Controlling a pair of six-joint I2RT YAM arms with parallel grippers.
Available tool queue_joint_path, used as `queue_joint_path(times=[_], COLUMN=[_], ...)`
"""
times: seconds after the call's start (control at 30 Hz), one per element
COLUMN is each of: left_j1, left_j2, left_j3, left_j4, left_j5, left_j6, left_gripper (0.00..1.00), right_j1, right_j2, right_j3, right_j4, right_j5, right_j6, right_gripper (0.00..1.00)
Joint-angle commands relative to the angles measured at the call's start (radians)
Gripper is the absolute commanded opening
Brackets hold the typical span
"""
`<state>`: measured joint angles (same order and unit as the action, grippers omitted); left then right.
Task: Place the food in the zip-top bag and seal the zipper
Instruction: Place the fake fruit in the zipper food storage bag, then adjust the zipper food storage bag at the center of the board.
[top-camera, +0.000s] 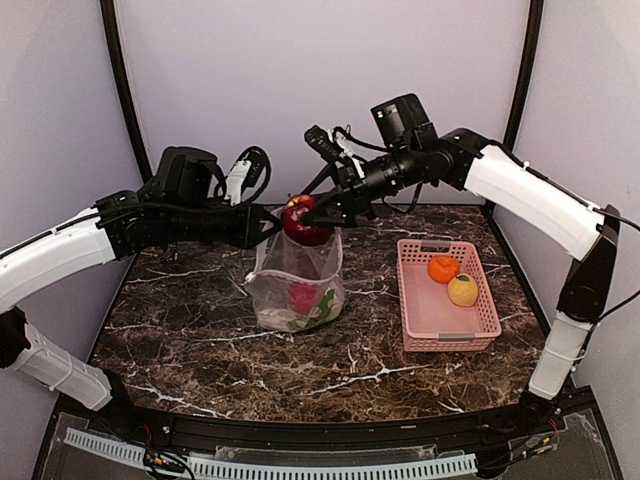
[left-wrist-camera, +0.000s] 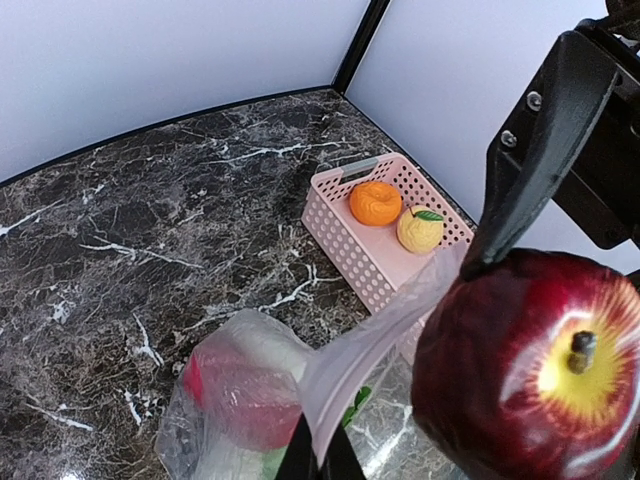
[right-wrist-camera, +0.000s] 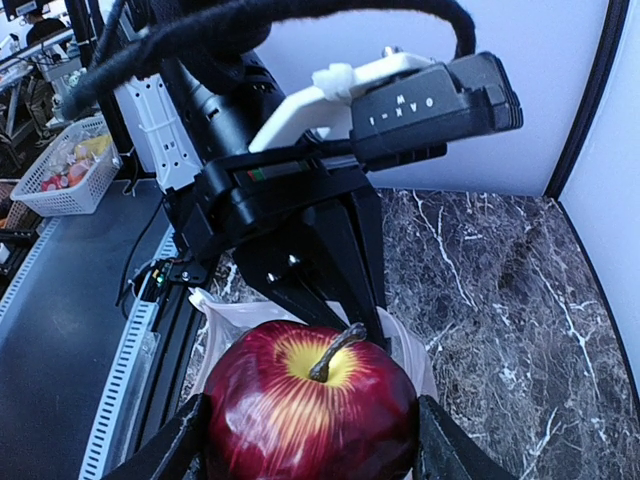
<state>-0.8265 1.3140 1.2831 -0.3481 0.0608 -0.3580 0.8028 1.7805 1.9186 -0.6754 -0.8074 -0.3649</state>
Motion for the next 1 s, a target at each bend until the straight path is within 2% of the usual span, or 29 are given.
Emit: queue_joint_path(times=[0.0, 0.13, 0.3, 0.4, 0.5, 0.63, 0.73, 0.97], left_j1=[0.003, 0.003, 0.003, 0.004, 0.004, 0.003, 0.003, 0.003], left_j2=[-0.03, -0.03, -0.024, -0.021, -0.022, -0.025, -0.023, -0.016], left_j3=[-0.027, -0.036, -0.033, -0.026, -0.025, -0.028, -0.03, -0.024], left_j4=[0.012, 0.008, 0.01, 0.005, -0.001, -0.001, 0.0, -0.001], left_j5=[-0.038, -0.05, -0.049, -0.065, -0.081, -0.084, -0.085, -0.08], left_j6=[0.03, 0.037, 0.039, 0.044, 0.046, 0.047, 0.048, 0.05], left_gripper=[0.01, 0.01, 0.01, 0.01, 0.01, 0.01, 0.01, 0.01], right_j1=[0.009, 0.012, 0.027, 0.027, 0.043, 0.096, 0.139, 0.218], right_j2=[0.003, 0.01, 0.018, 0.004, -0.016, -0.054, -0.072, -0.037], right_j3=[-0.054, -0.069, -0.016, 0.036, 0.052, -0.016, -0.081, -0.09], right_j4=[0.06, 0.05, -0.022, -0.102, -0.217, -0.299, -0.312, -0.312], right_j5=[0.071, 0.082, 0.118, 0.079, 0.046, 0.109, 0.174, 0.416], right_j6=[-0.043, -0.055, -0.108, -0.178, -0.315, -0.446, -0.482, -0.488], right_gripper=[0.62, 0.67, 0.85, 0.91, 0.88, 0.7, 0.63, 0.57])
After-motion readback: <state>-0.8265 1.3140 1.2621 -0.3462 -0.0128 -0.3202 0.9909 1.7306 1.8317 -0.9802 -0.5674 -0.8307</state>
